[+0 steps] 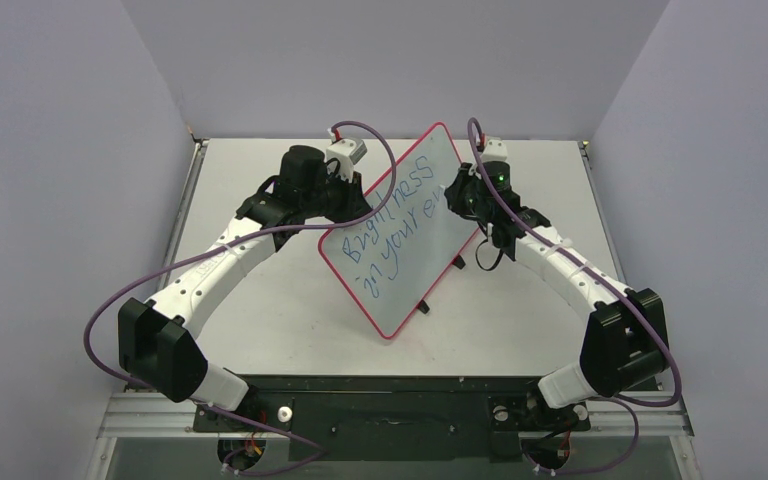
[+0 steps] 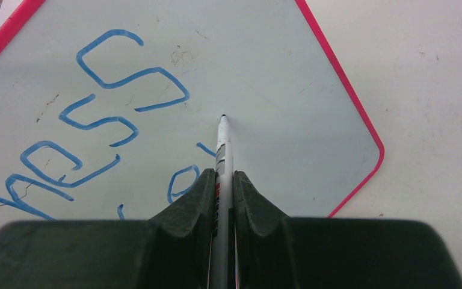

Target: Write a sentence on the whiteboard

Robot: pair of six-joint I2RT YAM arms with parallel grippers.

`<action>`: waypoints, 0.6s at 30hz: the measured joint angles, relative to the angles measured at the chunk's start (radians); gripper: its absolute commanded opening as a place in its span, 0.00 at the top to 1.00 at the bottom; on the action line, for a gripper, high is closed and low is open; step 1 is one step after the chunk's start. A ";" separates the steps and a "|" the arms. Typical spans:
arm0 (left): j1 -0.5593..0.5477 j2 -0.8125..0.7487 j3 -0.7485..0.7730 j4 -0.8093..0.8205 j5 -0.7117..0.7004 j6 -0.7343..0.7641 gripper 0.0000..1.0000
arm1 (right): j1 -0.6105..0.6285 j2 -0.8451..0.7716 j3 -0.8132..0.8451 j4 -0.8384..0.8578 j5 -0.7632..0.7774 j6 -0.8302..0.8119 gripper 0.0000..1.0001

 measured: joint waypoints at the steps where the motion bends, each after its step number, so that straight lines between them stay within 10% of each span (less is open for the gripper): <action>1: 0.000 0.000 0.000 0.000 0.000 0.000 1.00 | 0.000 0.000 -0.002 0.001 0.000 0.000 1.00; 18: -0.002 -0.002 0.000 -0.006 -0.015 -0.008 1.00 | -0.001 -0.047 -0.180 0.043 -0.003 0.019 1.00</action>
